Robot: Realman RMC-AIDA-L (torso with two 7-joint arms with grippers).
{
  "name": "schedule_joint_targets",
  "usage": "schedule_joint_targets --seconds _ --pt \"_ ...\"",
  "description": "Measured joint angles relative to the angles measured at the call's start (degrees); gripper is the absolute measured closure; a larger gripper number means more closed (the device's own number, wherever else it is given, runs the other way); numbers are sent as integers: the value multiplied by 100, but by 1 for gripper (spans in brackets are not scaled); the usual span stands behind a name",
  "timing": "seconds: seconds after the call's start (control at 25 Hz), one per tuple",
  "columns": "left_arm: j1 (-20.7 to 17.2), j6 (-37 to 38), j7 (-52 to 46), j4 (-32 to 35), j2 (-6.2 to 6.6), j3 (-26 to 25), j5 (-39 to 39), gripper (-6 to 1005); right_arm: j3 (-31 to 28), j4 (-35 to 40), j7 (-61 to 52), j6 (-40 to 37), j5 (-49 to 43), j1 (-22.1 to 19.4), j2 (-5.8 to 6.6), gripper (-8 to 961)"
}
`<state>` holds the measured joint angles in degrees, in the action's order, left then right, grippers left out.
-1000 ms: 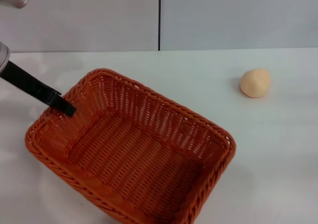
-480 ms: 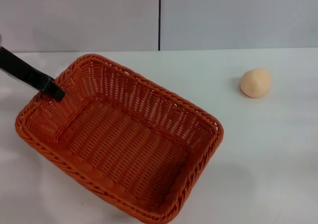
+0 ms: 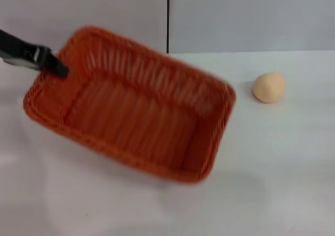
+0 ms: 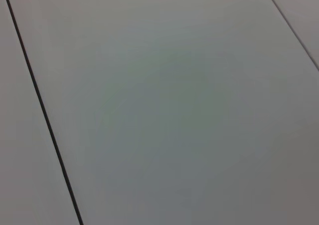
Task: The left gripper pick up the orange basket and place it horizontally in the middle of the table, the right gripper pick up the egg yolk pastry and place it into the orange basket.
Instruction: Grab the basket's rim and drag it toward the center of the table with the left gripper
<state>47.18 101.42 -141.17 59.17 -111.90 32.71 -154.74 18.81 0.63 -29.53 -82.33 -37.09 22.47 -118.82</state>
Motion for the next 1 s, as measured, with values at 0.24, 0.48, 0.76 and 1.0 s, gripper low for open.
schedule_joint_targets --seconds 0.24,0.48,0.76,1.0 --pt "-157 83 -323 -24 92 -182 388 823 0 37 0 56 0 5 0 310" --pt "-565 103 -873 -15 99 -280 1156 817 -1 126 0 114 0 8 0 311" --pt "-898 41 -1083 205 -116 -396 1335 810 -5 318 1 295 0 36 5 312" --pt "-1314 -18 -1095 449 -331 -422 1444 804 -72 406 1 362 0 73 8 313"
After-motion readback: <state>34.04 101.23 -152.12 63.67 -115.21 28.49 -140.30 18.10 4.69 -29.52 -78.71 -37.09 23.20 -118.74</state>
